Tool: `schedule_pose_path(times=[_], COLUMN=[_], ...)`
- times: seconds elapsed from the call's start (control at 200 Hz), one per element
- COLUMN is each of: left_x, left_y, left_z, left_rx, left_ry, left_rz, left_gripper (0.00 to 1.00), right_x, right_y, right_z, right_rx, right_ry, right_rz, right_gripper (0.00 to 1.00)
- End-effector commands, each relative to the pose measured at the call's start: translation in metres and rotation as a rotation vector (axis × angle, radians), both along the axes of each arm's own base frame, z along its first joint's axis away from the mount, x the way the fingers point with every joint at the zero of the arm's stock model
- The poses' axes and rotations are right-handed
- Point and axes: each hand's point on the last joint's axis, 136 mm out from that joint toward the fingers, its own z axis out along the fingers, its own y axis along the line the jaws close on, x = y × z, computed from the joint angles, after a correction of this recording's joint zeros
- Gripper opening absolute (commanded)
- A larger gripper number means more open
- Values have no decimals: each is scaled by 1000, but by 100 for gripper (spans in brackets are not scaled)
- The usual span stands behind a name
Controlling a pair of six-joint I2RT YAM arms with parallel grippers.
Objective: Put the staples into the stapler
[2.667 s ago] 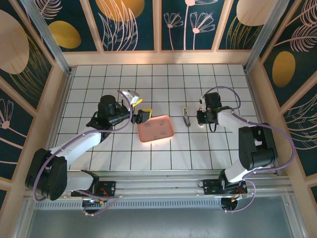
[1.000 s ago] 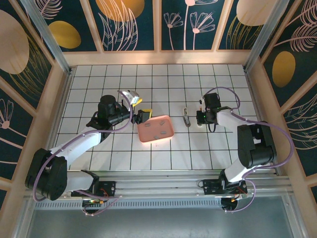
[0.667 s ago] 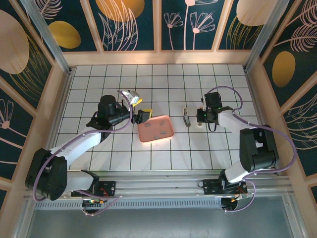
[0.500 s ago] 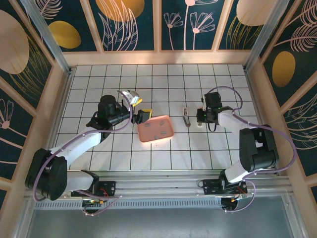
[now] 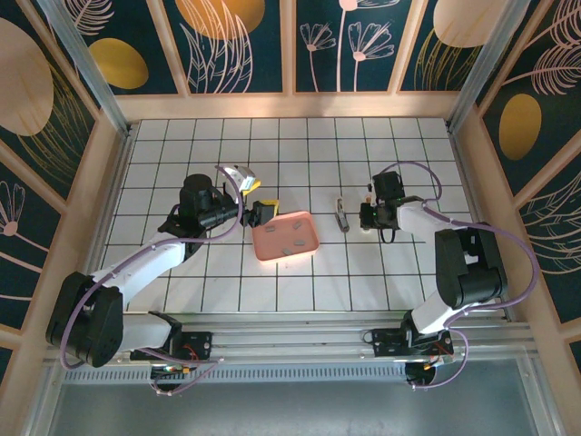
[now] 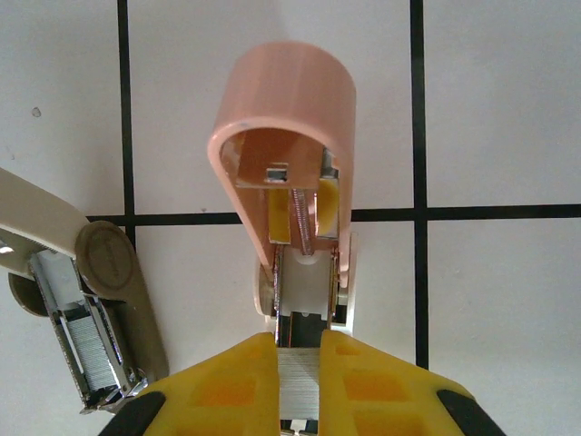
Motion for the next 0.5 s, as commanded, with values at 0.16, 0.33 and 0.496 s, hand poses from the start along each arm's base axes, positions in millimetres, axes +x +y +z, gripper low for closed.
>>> schedule_pose_path(times=[0.16,0.33,0.496], left_x=[-2,-2,-2], left_y=[-2,-2,-2], left_z=[-2,-2,-1], left_rx=[9,7,6], left_ry=[-6,-6,-8], left_rz=[-11,-11,-11], left_gripper=[86,86,86], right_x=[-10,-13,-16], right_y=[-1,0,-5], right_z=[-9,-11,-17], right_rx=[-19,-20,-43], right_ry=[45,56,79], right_rz=[-10,-10,-26], right_gripper=[13,13,13])
